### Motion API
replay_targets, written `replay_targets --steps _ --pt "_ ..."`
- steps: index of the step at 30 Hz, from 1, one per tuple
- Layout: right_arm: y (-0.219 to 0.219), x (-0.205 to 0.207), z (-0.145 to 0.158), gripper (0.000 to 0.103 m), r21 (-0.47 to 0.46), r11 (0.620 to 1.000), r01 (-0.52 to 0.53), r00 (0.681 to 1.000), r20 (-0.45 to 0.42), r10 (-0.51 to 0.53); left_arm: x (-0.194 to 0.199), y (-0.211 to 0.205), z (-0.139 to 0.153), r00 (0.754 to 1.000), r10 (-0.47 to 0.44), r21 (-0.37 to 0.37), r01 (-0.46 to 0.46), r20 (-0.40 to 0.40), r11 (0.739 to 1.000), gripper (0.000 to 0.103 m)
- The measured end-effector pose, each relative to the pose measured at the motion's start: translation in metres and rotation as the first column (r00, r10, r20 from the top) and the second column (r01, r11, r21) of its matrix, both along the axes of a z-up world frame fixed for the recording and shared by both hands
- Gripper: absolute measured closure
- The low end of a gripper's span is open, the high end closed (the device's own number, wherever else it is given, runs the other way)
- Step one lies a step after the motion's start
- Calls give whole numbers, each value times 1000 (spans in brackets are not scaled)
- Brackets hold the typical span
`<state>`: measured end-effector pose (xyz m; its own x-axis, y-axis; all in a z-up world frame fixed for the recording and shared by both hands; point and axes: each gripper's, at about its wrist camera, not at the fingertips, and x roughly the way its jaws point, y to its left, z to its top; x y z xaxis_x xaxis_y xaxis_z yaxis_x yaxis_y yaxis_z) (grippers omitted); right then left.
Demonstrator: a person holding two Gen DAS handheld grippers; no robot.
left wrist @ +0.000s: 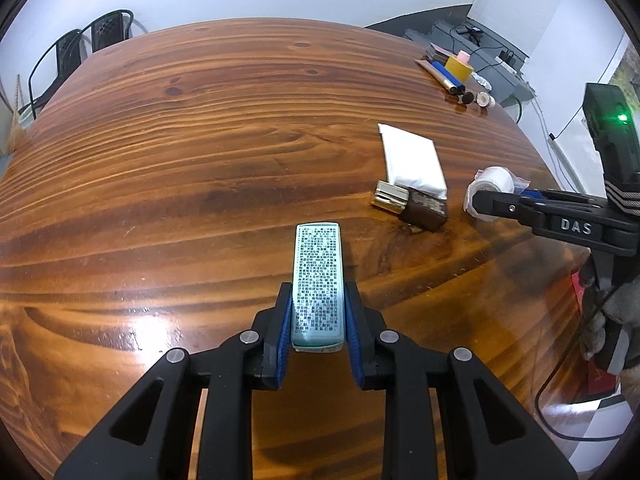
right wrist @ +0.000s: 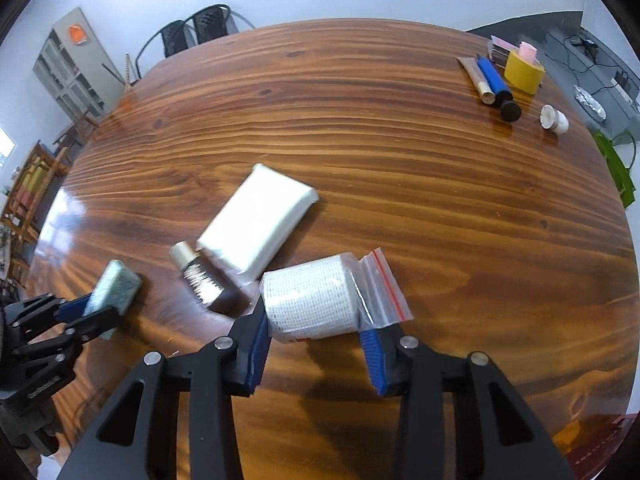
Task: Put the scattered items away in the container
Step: 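Grasp the white tape roll in its bag with the right gripper while the left gripper holds the box, then carry the blue box and tape roll over the tin box with both grippers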
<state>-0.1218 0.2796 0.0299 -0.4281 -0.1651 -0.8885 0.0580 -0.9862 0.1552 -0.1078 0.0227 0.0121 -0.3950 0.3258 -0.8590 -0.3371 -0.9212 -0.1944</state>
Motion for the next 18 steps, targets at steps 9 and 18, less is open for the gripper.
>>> replay_targets --steps 9,18 --pt "5 49 24 59 -100 995 4 1000 -14 -6 32 22 9 1000 -1 13 1 12 1000 77" --pt "35 116 48 59 -160 987 25 999 -39 -31 77 62 24 1000 -27 18 27 5 999 77"
